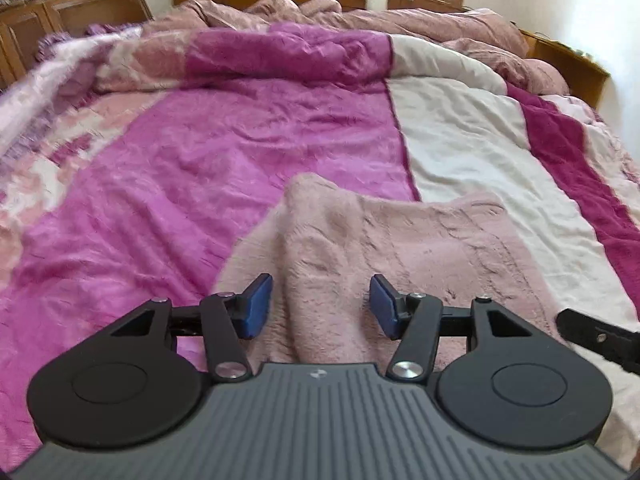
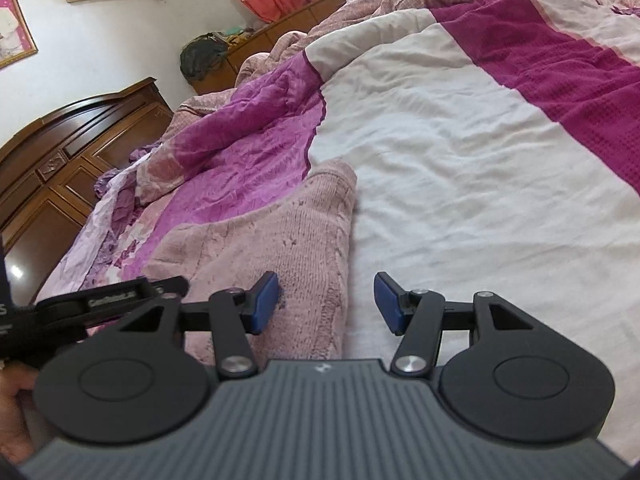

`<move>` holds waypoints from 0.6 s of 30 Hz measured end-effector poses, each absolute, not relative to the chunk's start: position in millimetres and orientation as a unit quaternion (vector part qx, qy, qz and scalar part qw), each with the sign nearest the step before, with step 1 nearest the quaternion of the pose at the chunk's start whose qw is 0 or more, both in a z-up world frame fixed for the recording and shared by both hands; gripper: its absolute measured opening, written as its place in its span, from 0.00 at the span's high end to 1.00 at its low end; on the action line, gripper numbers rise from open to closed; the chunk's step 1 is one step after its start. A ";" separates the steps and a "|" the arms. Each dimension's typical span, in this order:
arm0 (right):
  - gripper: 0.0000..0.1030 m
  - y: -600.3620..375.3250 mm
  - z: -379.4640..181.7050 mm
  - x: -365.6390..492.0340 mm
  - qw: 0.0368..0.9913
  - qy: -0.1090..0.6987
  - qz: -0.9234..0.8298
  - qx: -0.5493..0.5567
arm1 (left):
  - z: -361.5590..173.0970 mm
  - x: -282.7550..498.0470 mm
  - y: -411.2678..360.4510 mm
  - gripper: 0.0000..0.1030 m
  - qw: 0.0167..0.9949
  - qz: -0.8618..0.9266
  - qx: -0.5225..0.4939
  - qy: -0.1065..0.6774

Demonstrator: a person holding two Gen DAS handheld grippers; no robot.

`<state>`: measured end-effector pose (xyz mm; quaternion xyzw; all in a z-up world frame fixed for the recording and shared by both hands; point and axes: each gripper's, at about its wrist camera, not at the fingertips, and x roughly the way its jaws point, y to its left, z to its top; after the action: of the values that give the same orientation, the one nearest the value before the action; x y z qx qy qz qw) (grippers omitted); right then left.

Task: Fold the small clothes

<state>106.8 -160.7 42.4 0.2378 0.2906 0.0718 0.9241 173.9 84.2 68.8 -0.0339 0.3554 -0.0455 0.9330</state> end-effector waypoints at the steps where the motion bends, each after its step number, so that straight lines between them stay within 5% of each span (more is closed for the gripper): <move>1: 0.45 -159.8 40.7 107.1 0.924 0.291 0.072 0.237 | 65.5 174.0 83.8 0.52 0.934 -0.051 -0.040 0.351; 2: 0.45 -158.8 39.8 107.7 0.924 0.292 0.072 0.237 | 64.0 173.2 84.1 0.68 0.936 -0.057 -0.042 0.346; 5: 0.45 -157.1 39.5 110.3 0.924 0.290 0.077 0.238 | 65.2 169.5 87.9 0.79 0.938 -0.065 -0.053 0.336; 18: 0.45 -90.1 50.8 95.6 0.943 0.273 0.156 0.106 | 65.9 154.9 142.9 0.77 0.939 -0.014 -0.078 0.335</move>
<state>95.6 -90.1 50.8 0.1062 0.2730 0.1556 0.9434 154.9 142.9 65.9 -0.0777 0.3355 -0.0140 0.9387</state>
